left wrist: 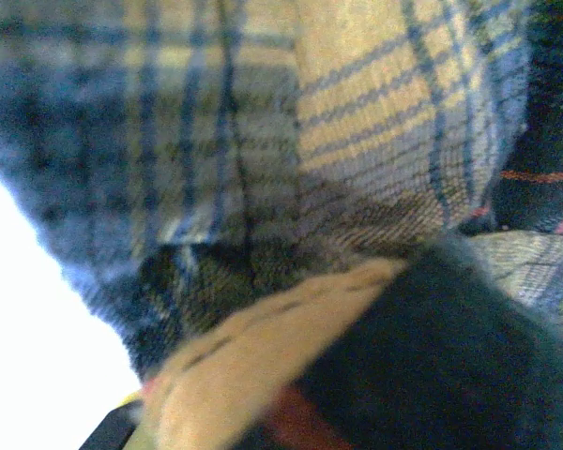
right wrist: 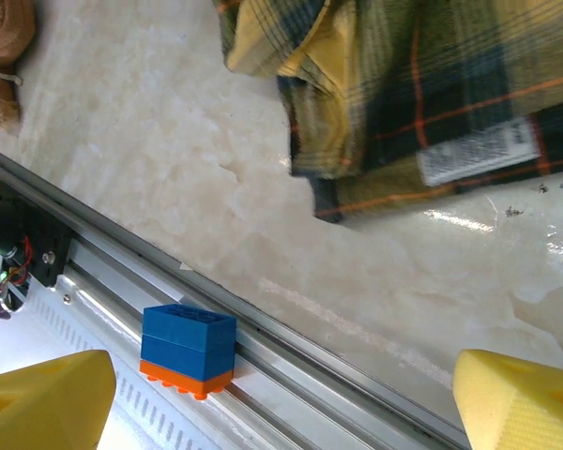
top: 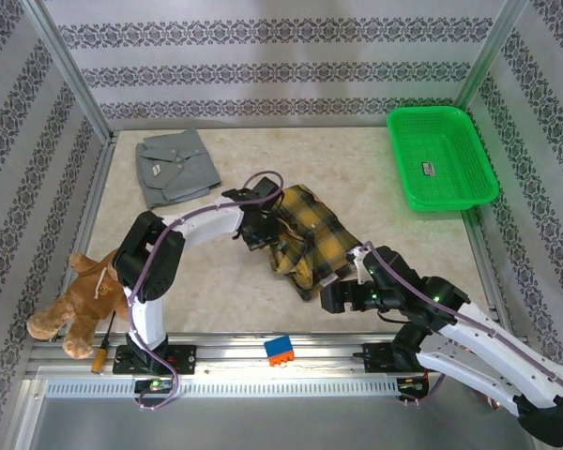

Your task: Fold and stack the long sleeve shirts

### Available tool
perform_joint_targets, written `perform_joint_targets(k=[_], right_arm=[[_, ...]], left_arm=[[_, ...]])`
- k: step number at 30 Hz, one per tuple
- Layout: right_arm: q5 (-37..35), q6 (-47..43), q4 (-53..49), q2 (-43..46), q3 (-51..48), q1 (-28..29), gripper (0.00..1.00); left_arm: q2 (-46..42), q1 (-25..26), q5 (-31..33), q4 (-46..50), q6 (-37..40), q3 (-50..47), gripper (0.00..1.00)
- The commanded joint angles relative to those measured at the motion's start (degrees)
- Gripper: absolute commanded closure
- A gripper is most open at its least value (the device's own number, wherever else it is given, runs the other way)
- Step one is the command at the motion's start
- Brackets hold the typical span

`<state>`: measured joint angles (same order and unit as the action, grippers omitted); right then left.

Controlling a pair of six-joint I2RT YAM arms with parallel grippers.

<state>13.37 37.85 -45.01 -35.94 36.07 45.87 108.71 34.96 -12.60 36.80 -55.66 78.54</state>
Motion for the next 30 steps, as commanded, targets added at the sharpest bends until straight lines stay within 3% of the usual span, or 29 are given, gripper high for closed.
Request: perform_joint_targets(k=[1, 17, 24, 30], right_arm=[[-1.9, 0.07, -0.65, 0.11, 0.43, -0.16, 0.03], [-1.43, -5.51, 0.41, -15.76, 10.42, -1.3, 0.02], [-1.0, -7.04, 0.61, -20.84, 13.55, -1.95, 0.02], [-0.36, -7.57, 0.92, -24.37, 15.49, -2.49, 0.02]], left_arm=[[-4.22, -1.84, 6.41, 10.95, 11.77, 5.78, 1.0], [0.0, -10.45, 7.68, 30.53, 41.97, 35.39, 1.0], [3.1, -17.24, 6.42, 33.3, 47.33, 45.31, 1.0], [7.61, -23.37, 1.15, 34.38, 47.66, 56.8, 1.0]])
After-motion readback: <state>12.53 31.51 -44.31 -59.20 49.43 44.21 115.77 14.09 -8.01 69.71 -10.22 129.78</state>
